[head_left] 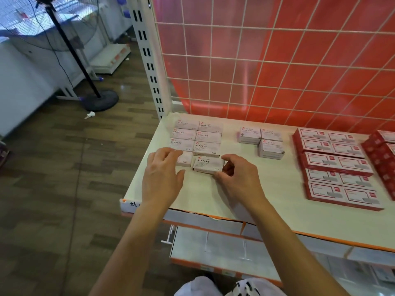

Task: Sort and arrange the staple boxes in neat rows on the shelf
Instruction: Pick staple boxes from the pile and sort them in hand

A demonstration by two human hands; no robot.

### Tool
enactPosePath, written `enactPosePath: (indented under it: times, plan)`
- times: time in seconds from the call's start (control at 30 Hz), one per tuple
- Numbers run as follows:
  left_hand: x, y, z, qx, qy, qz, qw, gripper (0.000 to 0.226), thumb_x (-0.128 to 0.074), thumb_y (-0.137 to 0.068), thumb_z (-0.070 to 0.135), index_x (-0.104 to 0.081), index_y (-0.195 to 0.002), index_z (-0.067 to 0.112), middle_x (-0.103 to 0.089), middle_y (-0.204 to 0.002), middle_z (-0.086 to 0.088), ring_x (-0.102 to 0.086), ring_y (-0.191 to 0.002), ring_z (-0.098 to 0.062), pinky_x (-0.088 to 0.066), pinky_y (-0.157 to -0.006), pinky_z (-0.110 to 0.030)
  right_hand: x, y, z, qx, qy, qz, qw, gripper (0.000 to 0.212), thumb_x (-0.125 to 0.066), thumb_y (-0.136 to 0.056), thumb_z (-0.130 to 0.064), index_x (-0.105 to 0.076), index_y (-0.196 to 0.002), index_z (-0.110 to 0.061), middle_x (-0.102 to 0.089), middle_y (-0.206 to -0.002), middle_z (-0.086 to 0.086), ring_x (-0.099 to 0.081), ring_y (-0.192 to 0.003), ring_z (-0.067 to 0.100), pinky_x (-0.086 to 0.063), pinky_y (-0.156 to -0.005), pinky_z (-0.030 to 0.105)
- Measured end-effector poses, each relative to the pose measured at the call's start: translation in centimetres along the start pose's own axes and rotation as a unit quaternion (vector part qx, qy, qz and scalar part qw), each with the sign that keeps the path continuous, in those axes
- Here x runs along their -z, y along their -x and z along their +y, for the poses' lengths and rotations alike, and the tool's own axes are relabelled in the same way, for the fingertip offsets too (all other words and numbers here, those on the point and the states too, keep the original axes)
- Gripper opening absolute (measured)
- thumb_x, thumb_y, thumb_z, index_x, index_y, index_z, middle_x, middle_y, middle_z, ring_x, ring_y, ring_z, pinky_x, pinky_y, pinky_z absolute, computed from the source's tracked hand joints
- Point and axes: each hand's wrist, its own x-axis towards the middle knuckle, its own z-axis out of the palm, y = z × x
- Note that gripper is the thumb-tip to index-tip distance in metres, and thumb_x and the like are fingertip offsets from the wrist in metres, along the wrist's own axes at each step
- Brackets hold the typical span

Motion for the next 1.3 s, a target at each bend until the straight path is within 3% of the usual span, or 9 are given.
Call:
enactPosePath:
  times: [0.33, 0.47, 0.87, 1.03, 1.17, 1.3]
  plan:
    - [-0.7, -1.2, -0.7, 0.067, 0.001, -0.034, 0.997, 0.061, -0.067, -0.087, 0.024, -0.039, -0.141, 0.021, -0.049, -0.136, -0.005, -0.043, -0.122, -0.023, -0.039, -0.099, -0.033, -1.2, -1.2, -0.2, -0.006, 0.056, -0.009, 0.998, 0.033, -0.064, -0.086, -0.026, -0.059, -0.118, -0.019, -0.061, -0.101, 0.003, -0.044, -0.083, 0.012, -0.031, -0.071, 0.023]
    - [-0.9, -1.8, -1.0, 0.067, 0.009, -0.036, 0.997, 0.059, -0.067, -0.087, 0.027, -0.040, -0.140, 0.020, -0.054, -0.131, -0.006, -0.047, -0.118, -0.023, -0.039, -0.097, -0.033, -1.3, -1.2, -0.5, -0.001, 0.057, -0.004, 0.998, 0.032, -0.065, -0.085, -0.023, -0.058, -0.117, -0.017, -0.060, -0.099, 0.002, -0.045, -0.082, 0.013, -0.030, -0.069, 0.024]
    - [-1.1, -2.7, -2.1, 0.079, 0.062, -0.038, 0.994, 0.059, -0.073, -0.082, 0.028, -0.045, -0.134, 0.023, -0.064, -0.113, 0.001, -0.053, -0.106, -0.023, -0.041, -0.090, -0.033, -1.7, -1.3, -0.7, -0.011, 0.051, 0.002, 0.999, 0.039, -0.067, -0.085, -0.027, -0.056, -0.122, -0.016, -0.058, -0.111, 0.005, -0.055, -0.095, 0.020, -0.043, -0.084, 0.029]
    - [-1.2, -2.7, -1.9, 0.079, 0.057, -0.036, 0.995, 0.060, -0.073, -0.082, 0.027, -0.044, -0.134, 0.023, -0.063, -0.112, -0.001, -0.052, -0.106, -0.024, -0.041, -0.088, -0.033, -1.6, -1.2, -0.8, -0.006, 0.042, 0.010, 0.999, 0.039, -0.066, -0.085, -0.023, -0.055, -0.122, -0.015, -0.059, -0.110, 0.005, -0.055, -0.095, 0.020, -0.038, -0.078, 0.025]
    - [-1.1, -2.3, -1.5, 0.068, 0.014, -0.034, 0.997, 0.060, -0.069, -0.084, 0.030, -0.041, -0.136, 0.023, -0.058, -0.121, -0.002, -0.046, -0.109, -0.024, -0.039, -0.090, -0.031, -1.5, -0.9, -0.8, -0.002, 0.041, 0.007, 0.999, 0.041, -0.066, -0.086, -0.024, -0.052, -0.124, -0.016, -0.057, -0.115, 0.006, -0.054, -0.098, 0.019, -0.037, -0.079, 0.022]
    - [-1.0, -1.9, 0.1, 0.050, -0.017, -0.007, 0.999, 0.068, -0.066, -0.085, 0.025, -0.032, -0.144, 0.021, -0.038, -0.144, -0.007, -0.028, -0.131, -0.025, -0.033, -0.104, -0.035, -0.8, -0.7, -1.0, 0.002, 0.043, 0.021, 0.999, 0.046, -0.063, -0.088, -0.027, -0.049, -0.131, -0.018, -0.052, -0.125, 0.004, -0.056, -0.104, 0.020, -0.039, -0.086, 0.024]
